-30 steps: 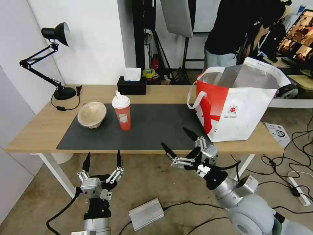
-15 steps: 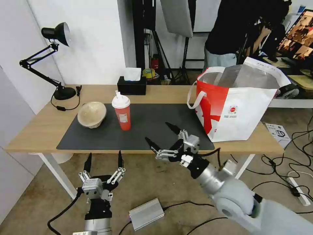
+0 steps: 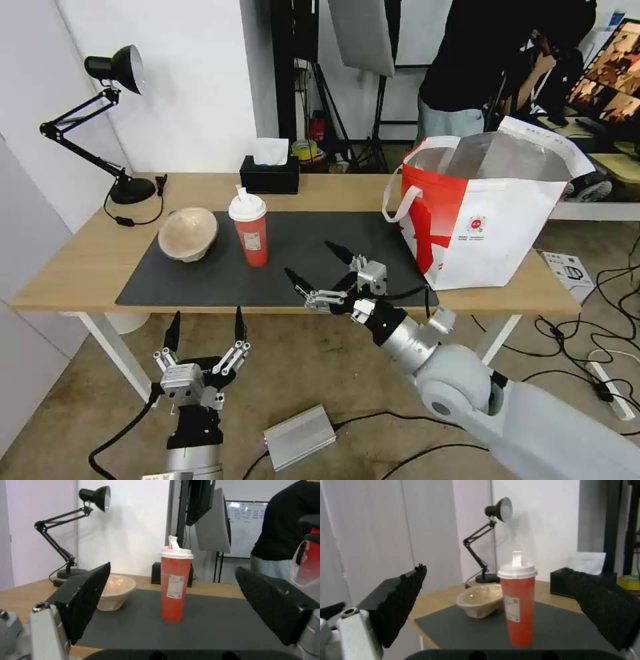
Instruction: Pick up the trash from the table and place it into the takeout bag.
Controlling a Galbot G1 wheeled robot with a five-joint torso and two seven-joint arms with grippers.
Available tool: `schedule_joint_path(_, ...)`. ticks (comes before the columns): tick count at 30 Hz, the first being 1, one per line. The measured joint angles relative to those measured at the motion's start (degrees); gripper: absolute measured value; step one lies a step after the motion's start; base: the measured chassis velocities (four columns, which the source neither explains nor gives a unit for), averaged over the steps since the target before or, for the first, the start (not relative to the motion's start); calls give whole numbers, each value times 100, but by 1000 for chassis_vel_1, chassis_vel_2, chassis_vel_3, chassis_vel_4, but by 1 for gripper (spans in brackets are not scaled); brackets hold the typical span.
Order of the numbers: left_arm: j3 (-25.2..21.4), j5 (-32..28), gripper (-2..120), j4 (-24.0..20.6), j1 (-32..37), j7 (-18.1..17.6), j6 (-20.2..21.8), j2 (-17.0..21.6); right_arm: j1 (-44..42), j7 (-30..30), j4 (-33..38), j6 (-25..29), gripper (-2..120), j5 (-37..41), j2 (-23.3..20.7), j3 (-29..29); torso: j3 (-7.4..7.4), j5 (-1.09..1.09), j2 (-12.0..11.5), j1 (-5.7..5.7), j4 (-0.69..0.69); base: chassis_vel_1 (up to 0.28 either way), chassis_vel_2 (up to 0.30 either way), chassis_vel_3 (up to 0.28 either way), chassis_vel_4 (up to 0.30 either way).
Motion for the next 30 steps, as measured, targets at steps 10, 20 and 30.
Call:
schedule_joint_path(10,-14,-7,100,80,-19,-22,-16,-1,415,497,-444,-369,100,-167,397,-288,0,0,0,-1,0,0,0,0,0)
schedule_joint_path(20,5,-21,100,118,-36,-25,-15,-1,771,528,-895,-431,100,-5,608,-509,-1,0,1,-1,0,0,0,0,0)
schedule_joint_path(30,22,14,100,114,8,-28,-20,-5,1084,518,-1247,-507,100,48,878,-733,0,0,1,0,0,0,0,0,0)
